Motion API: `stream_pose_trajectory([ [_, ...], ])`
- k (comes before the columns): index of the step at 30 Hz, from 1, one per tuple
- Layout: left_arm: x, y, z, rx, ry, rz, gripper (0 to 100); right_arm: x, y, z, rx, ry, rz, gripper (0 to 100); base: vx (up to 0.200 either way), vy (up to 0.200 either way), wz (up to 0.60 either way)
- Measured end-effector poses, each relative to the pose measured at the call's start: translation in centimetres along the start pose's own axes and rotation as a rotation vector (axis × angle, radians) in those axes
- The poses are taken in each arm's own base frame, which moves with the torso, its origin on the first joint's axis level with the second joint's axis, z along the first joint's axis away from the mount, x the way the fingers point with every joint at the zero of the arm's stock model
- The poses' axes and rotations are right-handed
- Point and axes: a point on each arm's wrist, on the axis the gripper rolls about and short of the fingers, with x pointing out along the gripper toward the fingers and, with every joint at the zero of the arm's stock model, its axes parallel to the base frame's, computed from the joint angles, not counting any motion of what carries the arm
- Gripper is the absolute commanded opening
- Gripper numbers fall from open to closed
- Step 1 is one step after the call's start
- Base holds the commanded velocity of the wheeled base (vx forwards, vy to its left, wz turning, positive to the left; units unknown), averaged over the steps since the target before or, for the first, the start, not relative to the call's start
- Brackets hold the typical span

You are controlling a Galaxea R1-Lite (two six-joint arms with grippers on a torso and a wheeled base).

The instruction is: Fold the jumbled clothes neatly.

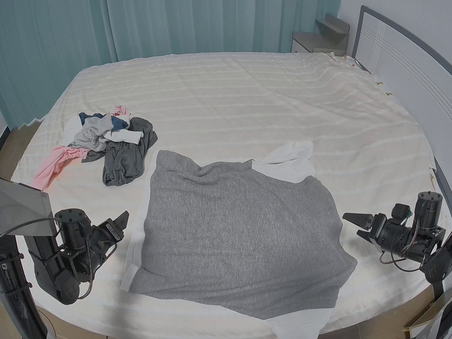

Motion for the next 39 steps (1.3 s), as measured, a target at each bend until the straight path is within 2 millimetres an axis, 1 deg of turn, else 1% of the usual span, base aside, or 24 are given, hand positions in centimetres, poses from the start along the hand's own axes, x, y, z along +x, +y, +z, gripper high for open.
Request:
stream_pose_trajectory([
  [2, 0.4, -0.2, 0.8, 0.023, -0.032, -0.011, 100, 0.2, 0.5, 0.7, 0.008, 0.005, -0.035, 100, 0.000, 0.000, 0.00],
  [3, 1.1, -0.5, 1.6, 0.045, -0.051, -0.013, 100, 0.4, 1.1, 1.6, 0.022, 0.022, -0.082, 100, 0.000, 0.000, 0.00],
  [5, 1.9, -0.9, 2.4, 0.061, -0.059, -0.011, 100, 0.4, 1.8, 2.4, 0.028, 0.023, -0.104, 100, 0.000, 0.000, 0.00],
  [8, 3.5, -1.6, 3.8, 0.083, -0.019, 0.001, 100, 0.2, 3.3, 3.9, 0.027, 0.009, -0.115, 100, 0.000, 0.000, 0.00],
  [9, 3.6, -1.7, 3.9, 0.083, -0.016, 0.001, 100, 0.1, 3.5, 4.1, 0.026, 0.005, -0.115, 100, 0.000, 0.000, 0.00],
  [10, 4.4, -2.2, 4.7, 0.092, 0.010, 0.002, 100, 0.0, 4.1, 4.5, 0.023, -0.002, -0.113, 100, 0.000, 0.000, 0.00],
  [13, 5.5, -3.1, 6.1, 0.101, 0.046, 0.000, 100, -0.4, 5.0, 5.0, 0.018, -0.010, -0.110, 100, 0.000, 0.000, 0.00],
  [14, 6.1, -3.7, 7.1, 0.103, 0.055, -0.008, 100, -0.6, 5.4, 5.2, 0.015, -0.015, -0.106, 100, 0.000, 0.000, 0.00],
  [16, 7.0, -4.7, 8.6, 0.105, 0.061, -0.021, 100, -1.0, 6.1, 5.4, 0.012, -0.020, -0.104, 100, 0.000, 0.000, 0.00],
  [19, 8.3, -6.2, 10.8, 0.102, 0.053, -0.046, 100, -1.6, 6.8, 5.5, 0.008, -0.021, -0.102, 100, 0.000, 0.000, 0.00],
  [21, 8.9, -6.8, 11.7, 0.102, 0.062, -0.051, 100, -1.9, 7.0, 5.5, 0.008, -0.021, -0.104, 100, 0.000, 0.000, 0.00],
  [23, 9.6, -7.6, 12.8, 0.105, 0.106, -0.047, 100, -2.3, 7.3, 5.4, 0.007, -0.017, -0.106, 100, 0.000, 0.000, 0.00],
  [27, 10.4, -8.5, 14.1, 0.108, 0.226, -0.022, 100, -2.9, 7.7, 5.3, 0.005, -0.015, -0.108, 100, 0.000, 0.000, 0.00],
  [31, 10.2, -9.5, 15.2, 0.072, 0.334, 0.009, 100, -3.4, 8.0, 5.2, 0.003, -0.013, -0.108, 100, 0.000, 0.000, 0.00],
  [36, 9.5, -11.6, 17.4, -0.038, 0.374, 0.006, 100, -3.8, 8.3, 5.0, 0.000, -0.005, -0.108, 100, 0.000, 0.000, 0.00],
  [39, 9.2, -12.5, 17.9, -0.067, 0.368, -0.011, 100, -3.8, 8.5, 4.8, -0.005, 0.004, -0.106, 100, 0.000, 0.000, 0.00],
])
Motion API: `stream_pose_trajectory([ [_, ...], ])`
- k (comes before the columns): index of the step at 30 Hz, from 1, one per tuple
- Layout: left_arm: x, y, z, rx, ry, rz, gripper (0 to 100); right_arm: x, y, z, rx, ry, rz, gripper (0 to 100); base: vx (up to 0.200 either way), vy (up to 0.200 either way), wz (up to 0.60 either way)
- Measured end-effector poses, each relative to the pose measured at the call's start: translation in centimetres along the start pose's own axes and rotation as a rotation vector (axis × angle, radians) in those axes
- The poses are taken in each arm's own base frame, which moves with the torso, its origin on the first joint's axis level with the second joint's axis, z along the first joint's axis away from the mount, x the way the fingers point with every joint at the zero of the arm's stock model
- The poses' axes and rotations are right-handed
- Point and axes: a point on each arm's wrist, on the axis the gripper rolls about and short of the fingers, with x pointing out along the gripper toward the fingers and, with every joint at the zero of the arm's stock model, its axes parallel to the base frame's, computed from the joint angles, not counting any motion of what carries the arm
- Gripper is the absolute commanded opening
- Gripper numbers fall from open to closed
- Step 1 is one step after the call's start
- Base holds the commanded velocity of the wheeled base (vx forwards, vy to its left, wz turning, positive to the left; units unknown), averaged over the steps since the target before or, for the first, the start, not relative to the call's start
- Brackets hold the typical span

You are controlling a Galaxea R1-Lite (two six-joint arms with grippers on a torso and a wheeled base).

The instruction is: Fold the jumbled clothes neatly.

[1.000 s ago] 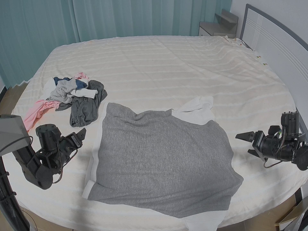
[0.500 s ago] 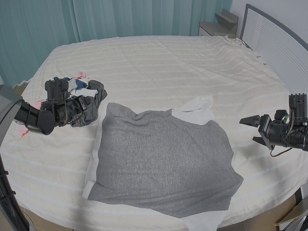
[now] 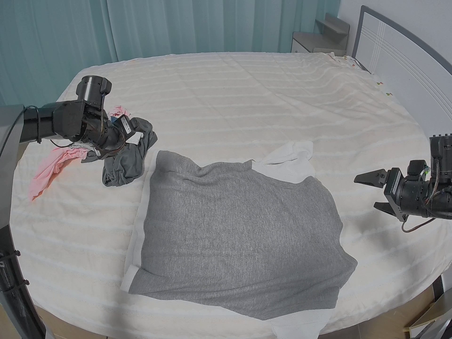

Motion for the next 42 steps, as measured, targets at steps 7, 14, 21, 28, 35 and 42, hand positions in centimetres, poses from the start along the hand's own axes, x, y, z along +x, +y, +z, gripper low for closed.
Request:
stream_pose_trajectory([
  [7, -0.4, -0.7, -0.7, -0.031, 0.047, 0.018, 100, -0.1, 0.3, -0.3, -0.005, 0.011, 0.007, 100, 0.000, 0.000, 0.00],
  [14, -1.1, -1.5, -0.8, -0.104, 0.059, -0.007, 100, 0.0, 0.2, -0.4, -0.005, 0.021, 0.001, 100, 0.171, 0.000, 0.00],
  [21, -1.4, -2.1, -0.5, -0.099, 0.040, -0.019, 100, -0.1, 0.1, -0.6, -0.002, 0.034, -0.010, 100, 0.000, 0.000, 0.00],
  [28, -1.5, -2.6, -0.6, -0.104, 0.036, -0.024, 100, -0.1, 0.0, -0.6, -0.002, 0.034, -0.011, 100, 0.000, 0.000, 0.00],
  [35, -1.7, -2.8, -0.1, -0.102, 0.042, -0.024, 100, -0.1, 0.0, -0.6, -0.002, 0.035, -0.011, 100, 0.000, 0.000, 0.00],
  [42, 0.6, -1.9, -0.8, -0.099, 0.127, 0.038, 100, -0.1, 0.1, -0.6, -0.002, 0.034, -0.010, 100, 0.000, 0.000, 0.00],
])
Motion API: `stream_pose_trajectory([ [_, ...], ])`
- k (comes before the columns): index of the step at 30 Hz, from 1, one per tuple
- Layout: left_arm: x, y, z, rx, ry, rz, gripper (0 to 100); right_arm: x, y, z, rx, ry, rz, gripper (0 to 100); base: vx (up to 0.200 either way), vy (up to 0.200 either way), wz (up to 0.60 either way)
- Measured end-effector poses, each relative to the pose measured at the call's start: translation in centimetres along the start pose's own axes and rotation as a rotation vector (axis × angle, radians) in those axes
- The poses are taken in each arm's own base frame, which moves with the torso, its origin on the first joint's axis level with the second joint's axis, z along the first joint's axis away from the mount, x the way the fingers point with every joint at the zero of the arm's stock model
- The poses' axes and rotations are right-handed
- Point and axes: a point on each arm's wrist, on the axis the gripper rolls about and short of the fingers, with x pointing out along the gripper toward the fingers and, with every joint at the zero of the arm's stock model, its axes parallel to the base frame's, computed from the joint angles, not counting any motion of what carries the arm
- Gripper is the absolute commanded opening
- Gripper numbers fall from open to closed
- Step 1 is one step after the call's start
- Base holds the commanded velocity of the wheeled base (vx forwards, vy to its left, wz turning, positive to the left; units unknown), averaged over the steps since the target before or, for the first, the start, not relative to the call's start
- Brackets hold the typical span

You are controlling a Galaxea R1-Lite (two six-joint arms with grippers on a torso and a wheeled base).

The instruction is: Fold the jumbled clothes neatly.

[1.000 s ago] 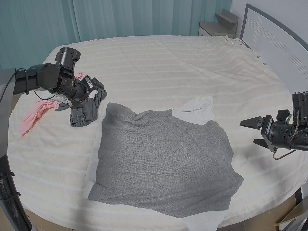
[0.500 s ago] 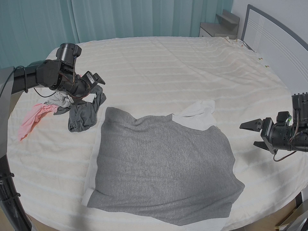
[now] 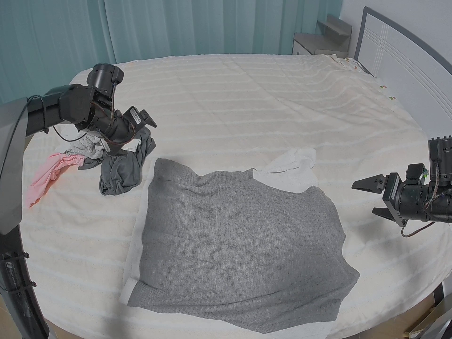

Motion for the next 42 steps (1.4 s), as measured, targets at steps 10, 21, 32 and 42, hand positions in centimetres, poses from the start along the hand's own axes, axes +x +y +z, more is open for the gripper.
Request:
stream_pose_trajectory([
  [10, 4.6, 2.6, -1.1, 0.001, 0.238, -0.030, 100, -0.2, 0.0, 0.0, -0.001, -0.003, 0.002, 100, 0.000, 0.000, 0.00],
  [21, 5.9, 6.1, 0.9, 0.052, 0.236, -0.023, 100, -0.4, 0.1, 0.0, -0.001, -0.005, 0.004, 100, 0.000, 0.000, 0.00],
  [32, 7.5, 7.0, 0.4, 0.034, 0.287, -0.026, 100, -0.4, 0.1, 0.0, -0.002, -0.005, 0.005, 100, 0.000, 0.000, 0.00],
  [42, 10.1, 8.2, -0.6, 0.022, 0.319, -0.003, 100, -0.3, 0.1, -0.4, -0.006, 0.007, 0.006, 100, 0.000, 0.000, 0.00],
])
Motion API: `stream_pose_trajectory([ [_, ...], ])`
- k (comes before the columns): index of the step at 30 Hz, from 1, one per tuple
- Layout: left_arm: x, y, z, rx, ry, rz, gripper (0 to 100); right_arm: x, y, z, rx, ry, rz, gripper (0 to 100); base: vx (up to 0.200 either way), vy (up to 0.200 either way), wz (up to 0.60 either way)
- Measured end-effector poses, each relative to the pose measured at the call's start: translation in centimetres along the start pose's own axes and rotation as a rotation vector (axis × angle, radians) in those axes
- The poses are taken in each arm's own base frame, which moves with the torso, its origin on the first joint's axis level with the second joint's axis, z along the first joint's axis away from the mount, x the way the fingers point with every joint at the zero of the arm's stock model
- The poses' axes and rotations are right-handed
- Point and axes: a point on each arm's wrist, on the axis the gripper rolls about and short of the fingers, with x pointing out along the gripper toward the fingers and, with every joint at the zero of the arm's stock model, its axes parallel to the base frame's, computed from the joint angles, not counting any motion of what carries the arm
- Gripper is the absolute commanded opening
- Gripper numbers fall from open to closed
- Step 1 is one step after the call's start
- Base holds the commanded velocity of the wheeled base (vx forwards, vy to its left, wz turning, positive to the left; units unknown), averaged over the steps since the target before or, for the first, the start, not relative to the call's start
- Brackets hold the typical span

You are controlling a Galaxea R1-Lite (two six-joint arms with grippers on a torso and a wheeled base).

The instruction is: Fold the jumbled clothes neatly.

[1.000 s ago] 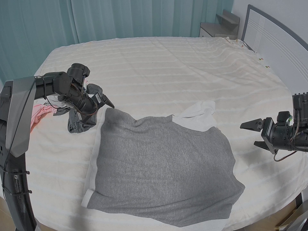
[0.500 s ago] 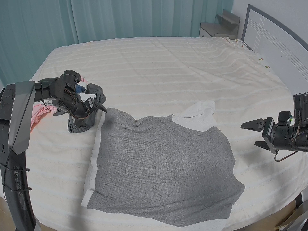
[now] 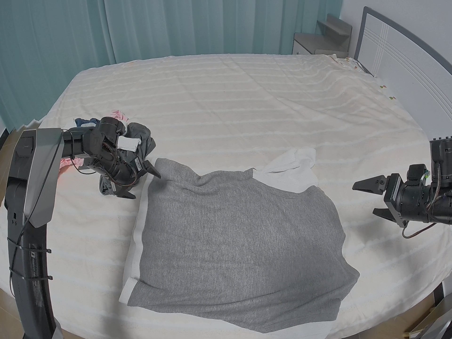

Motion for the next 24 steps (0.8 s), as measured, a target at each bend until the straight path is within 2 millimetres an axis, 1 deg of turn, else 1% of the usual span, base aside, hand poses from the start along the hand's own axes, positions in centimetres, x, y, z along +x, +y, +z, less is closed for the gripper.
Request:
stream_pose_trajectory([
  [13, 2.8, 0.5, 0.5, -0.057, -0.050, -0.032, 100, -0.1, 0.1, -0.2, -0.006, 0.006, 0.006, 100, 0.000, 0.000, 0.00],
  [21, 4.2, 0.7, 0.0, -0.064, -0.031, -0.025, 100, -0.2, 0.1, -0.2, -0.006, 0.004, 0.008, 100, 0.000, 0.000, 0.00],
  [22, 4.4, 0.7, 0.0, -0.069, -0.029, -0.024, 0, -0.2, 0.1, -0.2, -0.006, 0.004, 0.008, 100, 0.000, 0.000, 0.00],
  [24, 4.6, 0.7, -0.1, -0.075, -0.024, -0.022, 0, -0.2, 0.1, -0.3, -0.006, 0.005, 0.007, 100, 0.000, 0.000, 0.00],
])
